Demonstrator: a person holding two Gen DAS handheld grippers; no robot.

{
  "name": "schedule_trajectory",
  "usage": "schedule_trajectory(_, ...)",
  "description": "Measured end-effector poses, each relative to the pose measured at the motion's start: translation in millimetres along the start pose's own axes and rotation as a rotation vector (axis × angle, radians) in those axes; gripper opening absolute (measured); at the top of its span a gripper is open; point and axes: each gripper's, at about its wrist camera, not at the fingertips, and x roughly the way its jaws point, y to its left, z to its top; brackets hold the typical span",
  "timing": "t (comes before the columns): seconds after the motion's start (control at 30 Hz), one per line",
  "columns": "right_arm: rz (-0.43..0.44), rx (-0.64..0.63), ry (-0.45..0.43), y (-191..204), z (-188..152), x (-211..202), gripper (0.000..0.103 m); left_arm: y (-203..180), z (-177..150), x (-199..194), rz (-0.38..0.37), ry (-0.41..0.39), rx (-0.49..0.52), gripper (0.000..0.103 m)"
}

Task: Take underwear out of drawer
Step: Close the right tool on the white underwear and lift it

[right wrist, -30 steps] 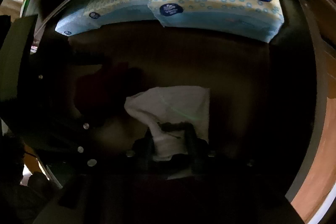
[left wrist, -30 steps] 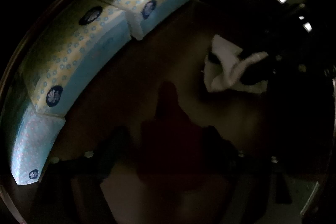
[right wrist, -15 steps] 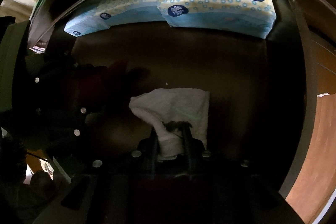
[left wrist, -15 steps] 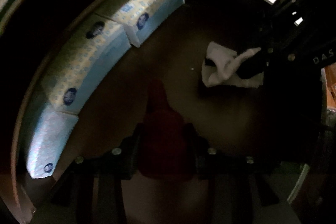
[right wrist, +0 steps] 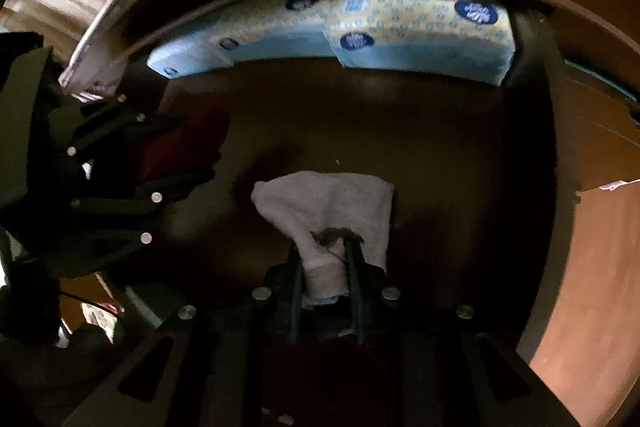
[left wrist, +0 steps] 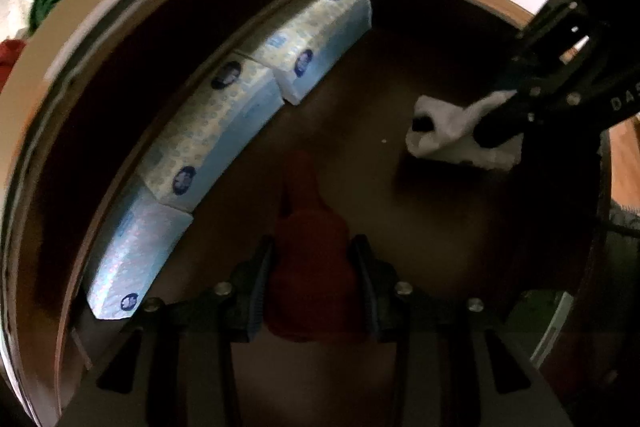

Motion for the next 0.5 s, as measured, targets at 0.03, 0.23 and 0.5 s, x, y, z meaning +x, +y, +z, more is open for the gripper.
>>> schedule_trajectory(0.03, 0.004, 0.0, -0.007, 0.5, -1.0, -3.5, 0.022, 0.3, -0.1, -2.3, 0.002, -0.006, -0.005, 0.038)
schedule_trajectory(0.23, 0.039, 0.011, -0.032, 4.2, -5.8, -17.2, 0.022, -2.6, -8.8, -21.0, 0.017, -0.043, -0.036, 0.038)
schedule_trajectory(0.5, 0.083, 0.011, -0.083, 19.4, -12.8, -35.9, 0.022, -3.5, -25.6, -47.2, 0.048, -0.077, -0.073, 0.038)
